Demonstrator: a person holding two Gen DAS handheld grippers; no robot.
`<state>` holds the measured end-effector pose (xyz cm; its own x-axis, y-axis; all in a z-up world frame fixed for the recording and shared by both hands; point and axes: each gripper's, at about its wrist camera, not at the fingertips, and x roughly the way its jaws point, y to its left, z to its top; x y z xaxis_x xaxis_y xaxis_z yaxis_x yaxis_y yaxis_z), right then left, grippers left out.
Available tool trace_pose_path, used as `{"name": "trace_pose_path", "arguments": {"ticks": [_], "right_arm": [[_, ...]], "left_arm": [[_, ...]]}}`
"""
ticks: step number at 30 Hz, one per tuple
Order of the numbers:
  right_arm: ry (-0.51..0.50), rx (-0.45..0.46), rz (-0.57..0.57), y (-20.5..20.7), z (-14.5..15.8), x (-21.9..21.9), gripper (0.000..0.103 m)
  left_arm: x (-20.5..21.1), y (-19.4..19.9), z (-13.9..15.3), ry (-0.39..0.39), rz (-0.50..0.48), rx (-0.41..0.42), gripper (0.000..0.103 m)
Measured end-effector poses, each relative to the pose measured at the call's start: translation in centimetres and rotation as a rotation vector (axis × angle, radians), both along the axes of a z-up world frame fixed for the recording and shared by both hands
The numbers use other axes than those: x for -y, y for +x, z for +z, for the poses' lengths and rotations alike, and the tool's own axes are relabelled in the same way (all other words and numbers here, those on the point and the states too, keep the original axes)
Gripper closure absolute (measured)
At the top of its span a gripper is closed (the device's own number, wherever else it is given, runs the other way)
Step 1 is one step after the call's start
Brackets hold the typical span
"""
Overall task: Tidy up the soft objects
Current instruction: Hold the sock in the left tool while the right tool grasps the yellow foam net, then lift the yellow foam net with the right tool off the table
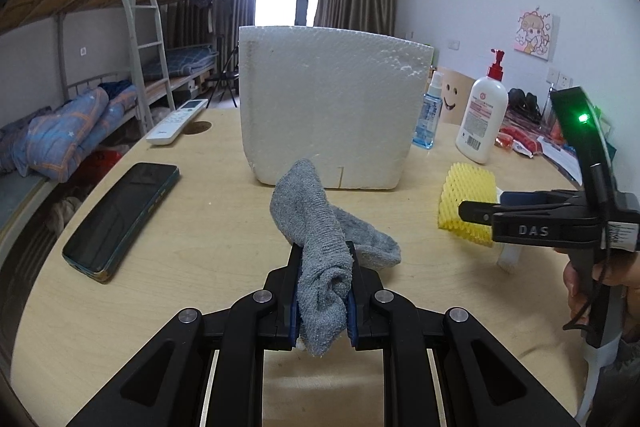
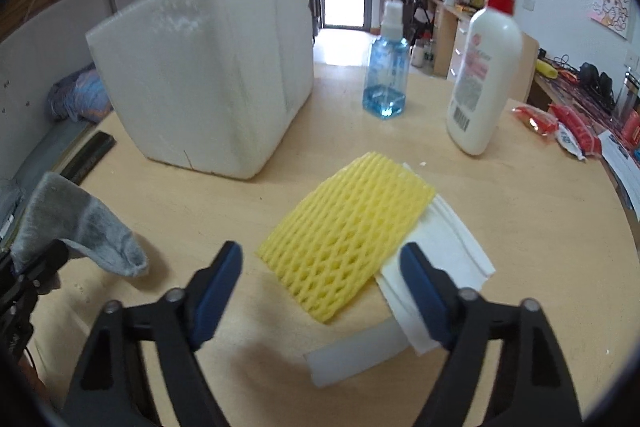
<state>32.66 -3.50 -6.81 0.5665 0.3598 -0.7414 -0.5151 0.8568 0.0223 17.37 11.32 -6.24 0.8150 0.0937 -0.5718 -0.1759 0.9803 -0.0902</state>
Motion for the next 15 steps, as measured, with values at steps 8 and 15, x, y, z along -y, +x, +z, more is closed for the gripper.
{"name": "trace_pose_path", "arguments": {"ticks": [8,15], "right_arm": [[-0.015,-0.044,-0.018,1.5,-1.0,-0.3,0.027],[-0.023,-0.07,0.001,1.7,-1.7,-0.7,0.049]], "left_arm": [[-0.1,0.2,-0.1,-0.013,-0.03,-0.005,0.085],[-0.2,0.2,-0.2,-0.023,-0.036,-0.006,0.085]]}}
